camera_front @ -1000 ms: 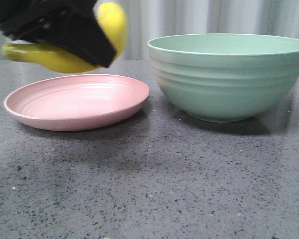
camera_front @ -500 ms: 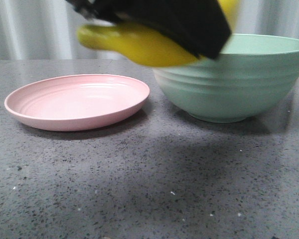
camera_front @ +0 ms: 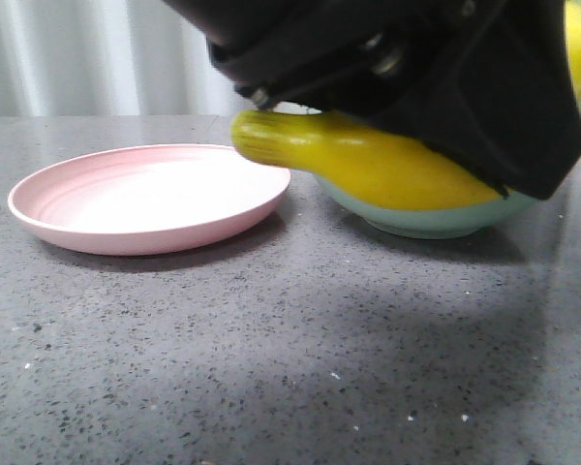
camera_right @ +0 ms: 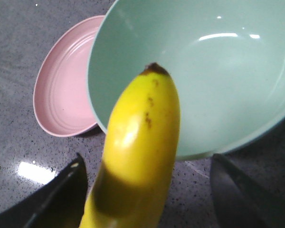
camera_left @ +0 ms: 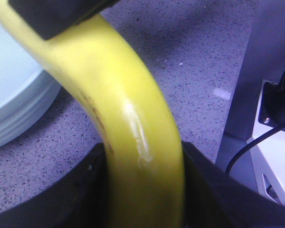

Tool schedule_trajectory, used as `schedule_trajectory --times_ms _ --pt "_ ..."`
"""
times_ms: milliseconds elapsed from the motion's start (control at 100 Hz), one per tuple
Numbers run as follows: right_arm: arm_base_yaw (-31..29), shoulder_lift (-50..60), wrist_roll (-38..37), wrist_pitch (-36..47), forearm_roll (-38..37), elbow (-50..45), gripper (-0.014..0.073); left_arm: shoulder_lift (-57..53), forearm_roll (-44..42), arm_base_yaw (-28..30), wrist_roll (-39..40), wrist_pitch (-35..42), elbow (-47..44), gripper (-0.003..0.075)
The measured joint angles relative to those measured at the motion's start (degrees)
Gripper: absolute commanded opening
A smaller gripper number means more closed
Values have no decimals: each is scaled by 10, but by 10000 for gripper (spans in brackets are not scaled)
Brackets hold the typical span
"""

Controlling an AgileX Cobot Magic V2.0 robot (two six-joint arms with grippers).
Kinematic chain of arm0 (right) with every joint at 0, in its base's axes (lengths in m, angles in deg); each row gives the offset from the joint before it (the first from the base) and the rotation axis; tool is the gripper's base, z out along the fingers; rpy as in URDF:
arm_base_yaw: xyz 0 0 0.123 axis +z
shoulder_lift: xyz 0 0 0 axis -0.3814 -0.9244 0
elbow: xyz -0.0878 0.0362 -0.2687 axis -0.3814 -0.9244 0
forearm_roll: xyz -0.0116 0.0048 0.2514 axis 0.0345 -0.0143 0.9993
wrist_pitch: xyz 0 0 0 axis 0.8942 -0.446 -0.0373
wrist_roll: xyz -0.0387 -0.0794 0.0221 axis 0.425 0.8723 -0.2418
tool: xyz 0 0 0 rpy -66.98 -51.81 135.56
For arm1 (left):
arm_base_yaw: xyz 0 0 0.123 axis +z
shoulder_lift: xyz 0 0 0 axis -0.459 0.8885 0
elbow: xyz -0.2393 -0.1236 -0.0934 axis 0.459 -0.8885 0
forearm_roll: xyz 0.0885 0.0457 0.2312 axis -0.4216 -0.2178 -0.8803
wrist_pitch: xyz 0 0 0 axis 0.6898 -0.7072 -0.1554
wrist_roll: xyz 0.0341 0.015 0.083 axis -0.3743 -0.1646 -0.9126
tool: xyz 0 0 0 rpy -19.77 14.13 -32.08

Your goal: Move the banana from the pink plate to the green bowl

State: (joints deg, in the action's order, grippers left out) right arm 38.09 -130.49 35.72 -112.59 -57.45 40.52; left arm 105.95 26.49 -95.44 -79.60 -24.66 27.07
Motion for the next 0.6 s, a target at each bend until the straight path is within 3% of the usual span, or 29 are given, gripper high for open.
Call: schedule_trajectory --times_ms 410,600 --pt "1 -20 0 36 18 0 452 0 2 0 0 10 0 177" --pt "1 -20 0 39 29 0 235 0 2 0 0 15 0 177"
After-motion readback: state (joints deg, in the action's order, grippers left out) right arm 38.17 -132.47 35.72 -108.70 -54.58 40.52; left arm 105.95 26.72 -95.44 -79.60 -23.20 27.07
